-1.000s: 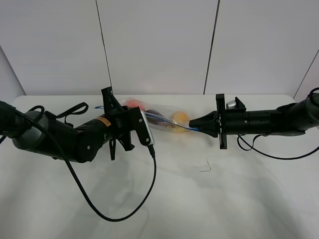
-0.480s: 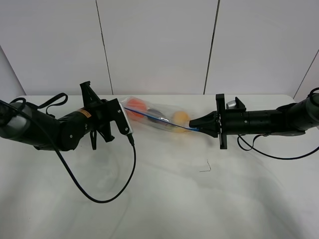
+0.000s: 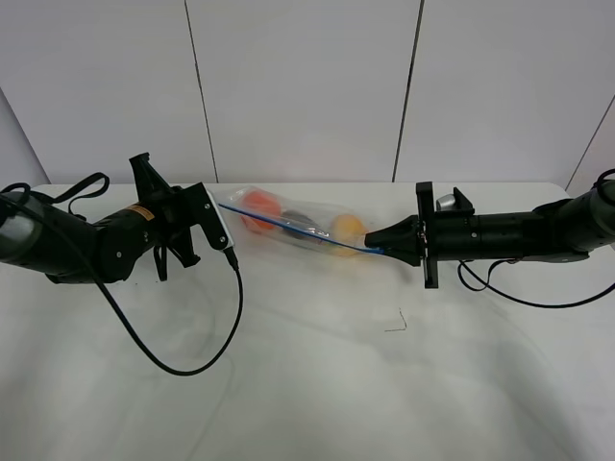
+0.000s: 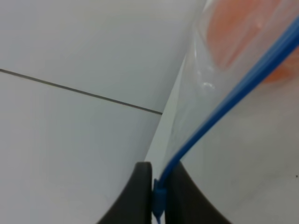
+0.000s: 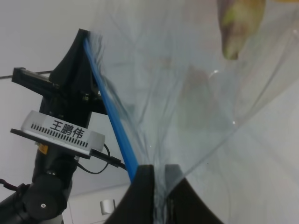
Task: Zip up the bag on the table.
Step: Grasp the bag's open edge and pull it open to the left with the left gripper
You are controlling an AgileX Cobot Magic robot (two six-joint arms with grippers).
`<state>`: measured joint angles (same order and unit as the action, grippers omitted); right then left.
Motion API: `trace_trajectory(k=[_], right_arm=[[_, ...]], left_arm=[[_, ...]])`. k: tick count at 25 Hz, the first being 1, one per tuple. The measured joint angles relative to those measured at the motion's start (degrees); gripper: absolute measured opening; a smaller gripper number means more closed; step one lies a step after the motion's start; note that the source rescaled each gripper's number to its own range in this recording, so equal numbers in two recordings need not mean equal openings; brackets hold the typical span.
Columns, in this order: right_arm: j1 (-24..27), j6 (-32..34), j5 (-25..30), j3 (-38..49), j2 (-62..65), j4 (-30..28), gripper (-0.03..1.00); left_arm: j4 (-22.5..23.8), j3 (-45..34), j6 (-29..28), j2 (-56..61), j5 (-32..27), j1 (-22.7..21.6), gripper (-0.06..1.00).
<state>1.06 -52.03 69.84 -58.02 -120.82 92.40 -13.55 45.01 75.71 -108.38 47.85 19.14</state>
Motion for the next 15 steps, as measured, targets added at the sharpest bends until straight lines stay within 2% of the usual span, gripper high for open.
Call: trace_trajectory(k=[11,15], right_arm=[[0.00,0.00,-0.07,0.00,0.00,-0.43,0.00],[0.00,0.00,-0.07,0.00,0.00,-0.43,0.00]], left_arm=[[-0.21,0.00,-0.06,0.00,0.00,-0.10,0.00],[-0.15,0.00,-3.69,0.00,1.90,-0.10,0.02]])
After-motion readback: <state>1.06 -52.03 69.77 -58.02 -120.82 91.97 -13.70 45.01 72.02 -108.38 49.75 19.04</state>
